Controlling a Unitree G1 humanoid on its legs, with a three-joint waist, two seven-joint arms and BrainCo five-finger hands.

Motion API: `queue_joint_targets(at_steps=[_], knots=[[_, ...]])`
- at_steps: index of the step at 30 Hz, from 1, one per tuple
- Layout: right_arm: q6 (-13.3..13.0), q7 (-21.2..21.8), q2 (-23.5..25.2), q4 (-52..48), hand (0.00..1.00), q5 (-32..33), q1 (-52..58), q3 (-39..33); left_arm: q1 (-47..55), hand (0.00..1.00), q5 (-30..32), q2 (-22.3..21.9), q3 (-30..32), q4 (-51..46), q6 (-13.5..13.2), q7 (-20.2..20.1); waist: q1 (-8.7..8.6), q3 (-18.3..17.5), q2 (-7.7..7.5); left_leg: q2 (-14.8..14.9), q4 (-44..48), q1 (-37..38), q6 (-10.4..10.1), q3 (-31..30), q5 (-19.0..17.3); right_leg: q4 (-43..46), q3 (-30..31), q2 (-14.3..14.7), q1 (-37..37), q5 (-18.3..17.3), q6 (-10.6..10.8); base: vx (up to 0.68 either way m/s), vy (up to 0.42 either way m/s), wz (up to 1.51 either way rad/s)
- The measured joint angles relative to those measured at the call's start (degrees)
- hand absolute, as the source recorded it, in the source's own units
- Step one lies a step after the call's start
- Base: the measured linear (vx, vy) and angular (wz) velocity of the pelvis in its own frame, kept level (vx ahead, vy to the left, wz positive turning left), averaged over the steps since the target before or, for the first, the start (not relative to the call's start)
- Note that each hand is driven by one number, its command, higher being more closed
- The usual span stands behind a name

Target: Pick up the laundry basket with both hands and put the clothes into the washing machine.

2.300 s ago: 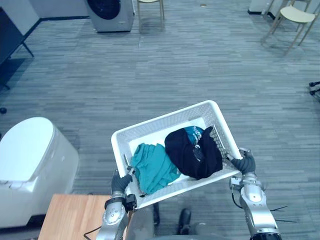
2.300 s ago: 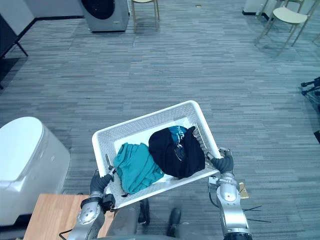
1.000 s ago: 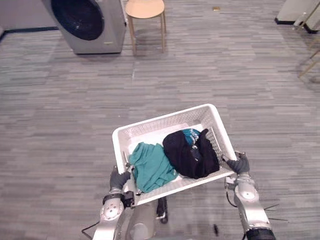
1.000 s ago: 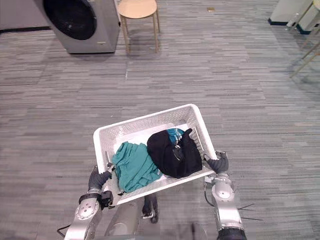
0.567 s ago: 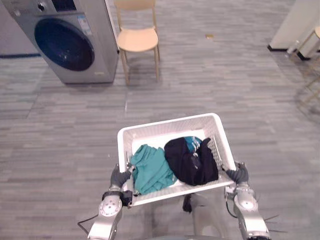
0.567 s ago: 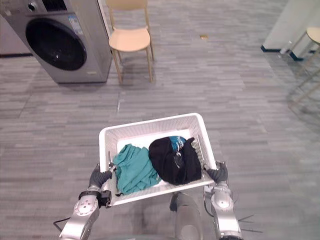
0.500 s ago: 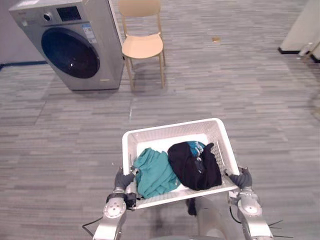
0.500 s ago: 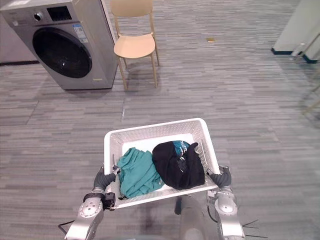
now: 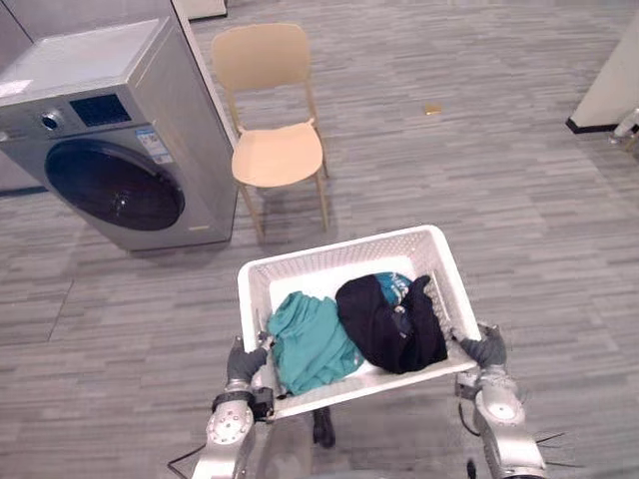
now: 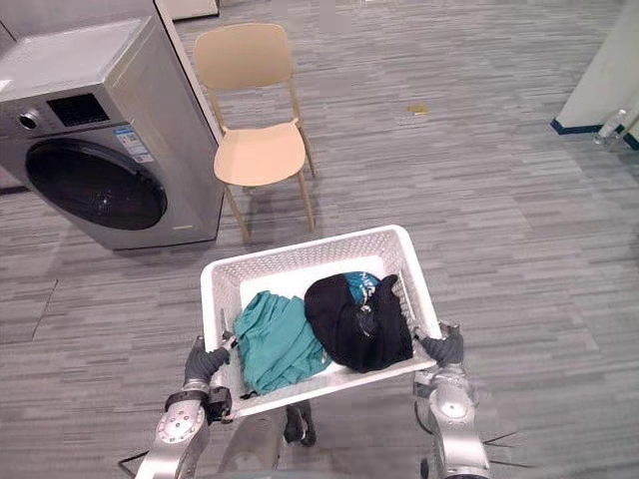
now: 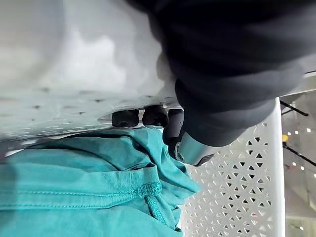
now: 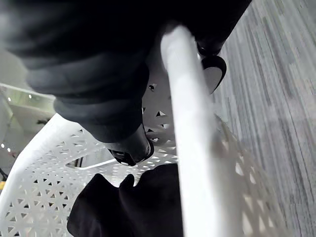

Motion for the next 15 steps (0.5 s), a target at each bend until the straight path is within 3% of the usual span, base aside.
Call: queue_joint_targets(at_steps=[1,2,3,5,6,9,10,11,12,13,14,15], knots=[[0.0,0.1,0.0,0.3,1.0,0.0,-0.2,0.0,0.1,1.0,0.2,0.0,0.0,0.0,0.1,0.0,0.28,0.0,-0.11,-0.1,2.0,0.0,0.2,0.1,-1.9,3.7,0.2,-0.8,-0.9,-1.1,1.7,0.74,0.412,0.12],[0.0,0.1,0.2,0.9,1.0,-0.2,-0.7,-0.1,0.6,1.0,0.3,0.1,-0.1,0.2,0.4,0.0,0.71,0.0,-0.11,-0.6,3.6,1.7,0.3,0.4,-5.4,16.1,1.5,-2.5,-5.1,-3.0,4.9,0.55,0.334,0.03],[0.0,0.2,0.4,2.3,1.0,-0.4,-1.1,-0.1,1.0,1.0,0.3,0.7,-0.1,0.4,0.7,0.0,0.7,0.3,-0.67,-1.9,3.7,4.9,0.4,0.8,-6.7,33.4,4.5,-4.3,-10.6,-2.5,7.5,0.53,0.309,0.12],[0.0,0.7,1.8,5.0,1.0,-0.8,-0.9,-0.1,1.7,1.0,0.3,2.0,-0.1,0.6,1.5,0.0,-0.03,0.5,-1.79,-5.1,0.1,12.7,0.5,0.5,-6.9,53.7,5.5,-5.9,-16.6,-2.7,6.5,0.54,0.202,0.31],[0.0,1.1,2.5,5.3,1.0,-1.0,-0.5,0.3,2.5,1.0,0.3,3.0,-0.1,0.6,1.5,0.0,-0.63,0.4,-1.49,-6.6,-5.3,18.6,0.6,-0.1,-6.9,60.0,4.1,-5.7,-20.3,-4.4,3.2,0.54,0.148,0.27],[-0.1,1.2,3.0,4.5,1.0,-1.2,-0.2,0.4,1.9,1.0,0.3,4.2,-0.1,0.1,1.4,0.0,-1.31,0.3,-1.34,-8.3,-13.5,25.6,0.6,-2.2,-6.9,57.6,-0.7,-4.0,-27.8,-7.1,-1.6,0.47,0.096,0.32],[-0.1,1.2,2.9,3.6,1.0,-1.2,0.2,0.3,1.2,1.0,0.2,4.7,-0.5,0.2,1.4,0.0,-2.37,0.4,-1.15,-8.7,-16.6,28.3,0.5,-4.2,-6.9,49.5,-2.8,-2.0,-31.7,-8.1,-3.3,0.48,0.045,0.65],[-0.1,1.2,2.9,3.0,1.0,-1.2,0.6,0.2,0.5,1.0,0.3,5.1,-1.2,0.3,1.4,0.0,-2.99,0.4,-1.02,-8.7,-18.6,30.3,0.0,-5.4,-6.7,39.2,-3.7,-0.3,-34.0,-7.2,-3.5,0.58,0.029,0.71],[-0.1,1.2,2.9,2.7,1.0,-1.2,0.9,-0.1,0.1,1.0,0.3,5.2,-1.6,0.4,1.4,0.0,-3.33,0.4,-1.05,-8.7,-19.5,31.4,-0.5,-6.1,-6.7,32.7,-3.9,0.5,-34.9,-5.1,-3.6,0.5,0.008,0.68],[-0.1,1.0,2.9,2.4,1.0,-1.2,1.3,-0.8,-0.5,1.0,0.3,5.3,-2.3,0.9,1.4,0.0,-3.47,0.6,-1.61,-9.4,-21.9,34.8,-1.2,-7.0,-6.5,19.4,-4.0,1.1,-35.9,1.2,-2.7,0.64,-0.046,0.55],[-0.1,1.0,2.9,2.1,1.0,-1.2,1.4,-0.9,-0.6,1.0,0.3,5.4,-2.6,1.0,1.4,0.0,-3.49,0.4,-2.93,-10.8,-23.7,37.9,-2.0,-8.1,-6.9,12.2,-3.9,1.0,-37.3,6.2,-2.3,0.56,-0.061,0.49],[-0.1,1.0,2.8,1.9,1.0,-1.2,1.8,-0.9,-0.6,1.0,0.3,5.5,-2.7,1.4,1.4,-0.1,-3.47,0.1,-3.48,-11.3,-24.2,39.6,-2.7,-8.6,-7.3,10.6,-3.8,0.7,-38.0,7.7,-3.1,0.72,-0.111,0.54]])
